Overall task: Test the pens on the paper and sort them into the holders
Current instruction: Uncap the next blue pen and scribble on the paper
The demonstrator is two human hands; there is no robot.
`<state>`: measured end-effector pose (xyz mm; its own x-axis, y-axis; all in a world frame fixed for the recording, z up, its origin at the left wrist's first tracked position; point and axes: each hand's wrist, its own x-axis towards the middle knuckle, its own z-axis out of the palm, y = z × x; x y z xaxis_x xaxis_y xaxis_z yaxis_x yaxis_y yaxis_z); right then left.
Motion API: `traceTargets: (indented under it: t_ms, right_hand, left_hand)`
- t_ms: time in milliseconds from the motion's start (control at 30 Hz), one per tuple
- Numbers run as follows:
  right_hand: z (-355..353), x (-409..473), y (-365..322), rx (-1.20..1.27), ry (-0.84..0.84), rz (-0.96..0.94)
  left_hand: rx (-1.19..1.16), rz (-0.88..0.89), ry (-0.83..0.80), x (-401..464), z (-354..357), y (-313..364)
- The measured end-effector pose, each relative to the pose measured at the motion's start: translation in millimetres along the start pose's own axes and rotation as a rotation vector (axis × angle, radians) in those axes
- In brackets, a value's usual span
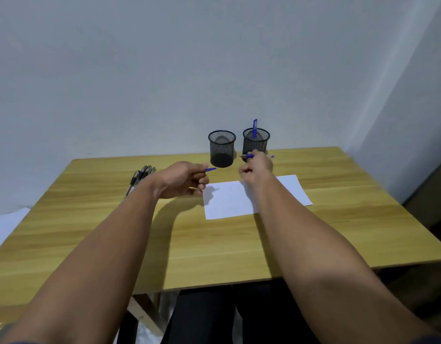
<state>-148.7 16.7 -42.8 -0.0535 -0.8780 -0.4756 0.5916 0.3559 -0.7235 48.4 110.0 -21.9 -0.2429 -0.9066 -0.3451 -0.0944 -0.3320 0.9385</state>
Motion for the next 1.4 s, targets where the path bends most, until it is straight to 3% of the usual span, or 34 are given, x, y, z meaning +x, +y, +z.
traceTargets:
  t_ms: [33, 167, 267, 400, 533, 667, 733, 933, 1200, 1300, 1400]
  right_hand:
    - [-9.1, 6.8, -11.0, -0.029, 0.036, -0.037]
    - [-18.6, 5.9, -14.2, -0.364, -0.007, -0.202]
    - [-13.1, -4.3, 9.9, -0.527, -0.091, -0.381]
    - [-32.8, -10.0, 34.8, -0.658, -0.235, -0.638]
    - [-64.6, -8.1, 51.9, -1.234, -0.235, -0.991]
    - [-79.1, -8.1, 64.4, -1.603, -0.151, -1.146]
    - [-81.7, -8.3, 65.1, -1.641, -0.139, -1.120]
    - [-79.0, -7.4, 64.4, -1.683, -0.139, -1.071]
    - [-84.3, -8.2, 68.3, -1.612, -0.174, -1.088]
    - [-77.9, -4.5, 60.3, -1.374, -0.231, -1.093]
    - [-58.2, -2.7, 51.4, -1.030, -0.300, -0.889]
  left_hand:
    - [0.083, 0.007, 0.069, -3.3, -9.3, -5.7]
    - [0.790, 0.076, 0.540, 4.5, -37.2, -35.3]
    - [1.090, 0.129, 0.712, 19.5, -35.3, -53.1]
    - [1.368, 0.133, 0.759, 29.8, -25.0, -68.0]
    - [1.285, 0.213, 0.834, 28.0, -16.5, -74.9]
    - [1.269, 0.424, 0.634, 19.8, -6.4, -82.3]
    - [1.306, 0.400, 0.563, 18.3, -4.0, -89.7]
    - [1.343, 0.414, 0.604, 21.1, -2.2, -103.4]
    - [1.262, 0.398, 0.529, 23.0, -0.6, -105.5]
    - [1.259, 0.399, 0.531, 22.1, -0.9, -106.4]
    - [1.249, 0.392, 0.535, 21.8, -0.9, -107.0]
